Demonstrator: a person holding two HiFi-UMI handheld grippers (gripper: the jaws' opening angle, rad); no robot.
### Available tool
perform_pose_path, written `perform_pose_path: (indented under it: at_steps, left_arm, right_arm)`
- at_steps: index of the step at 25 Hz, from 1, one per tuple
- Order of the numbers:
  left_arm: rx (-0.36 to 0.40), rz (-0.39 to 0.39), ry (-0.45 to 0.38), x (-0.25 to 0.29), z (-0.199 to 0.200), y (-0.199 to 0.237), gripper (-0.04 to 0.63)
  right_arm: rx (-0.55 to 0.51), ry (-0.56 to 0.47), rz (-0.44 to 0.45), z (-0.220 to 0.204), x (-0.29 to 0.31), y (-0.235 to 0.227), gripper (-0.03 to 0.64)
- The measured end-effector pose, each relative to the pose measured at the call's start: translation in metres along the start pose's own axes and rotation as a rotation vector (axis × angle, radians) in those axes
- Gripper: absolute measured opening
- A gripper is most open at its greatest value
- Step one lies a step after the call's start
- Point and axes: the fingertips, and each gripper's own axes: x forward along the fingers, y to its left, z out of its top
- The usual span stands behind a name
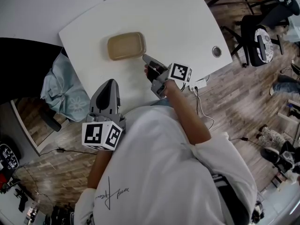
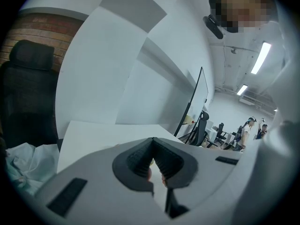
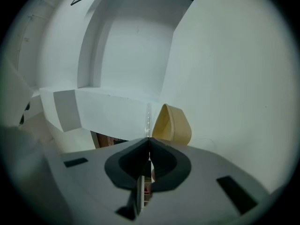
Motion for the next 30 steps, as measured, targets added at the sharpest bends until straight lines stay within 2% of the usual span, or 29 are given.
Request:
perform_pose_path:
  at_steps: [12, 30]
  left_arm:
    - [-0.019, -0.009, -0.021, -0.003, 0.002, 0.001, 0.008]
    - [-0.042, -0.011, -0.058, -0.008, 0.007, 0.001, 0.008]
  right_arm:
    - [-0.013, 0.012, 0.047, -0.001, 0.002, 0.018, 0.012]
    - [-0.021, 0.014, 0.056, 0.002, 0.003, 0.036, 0.012]
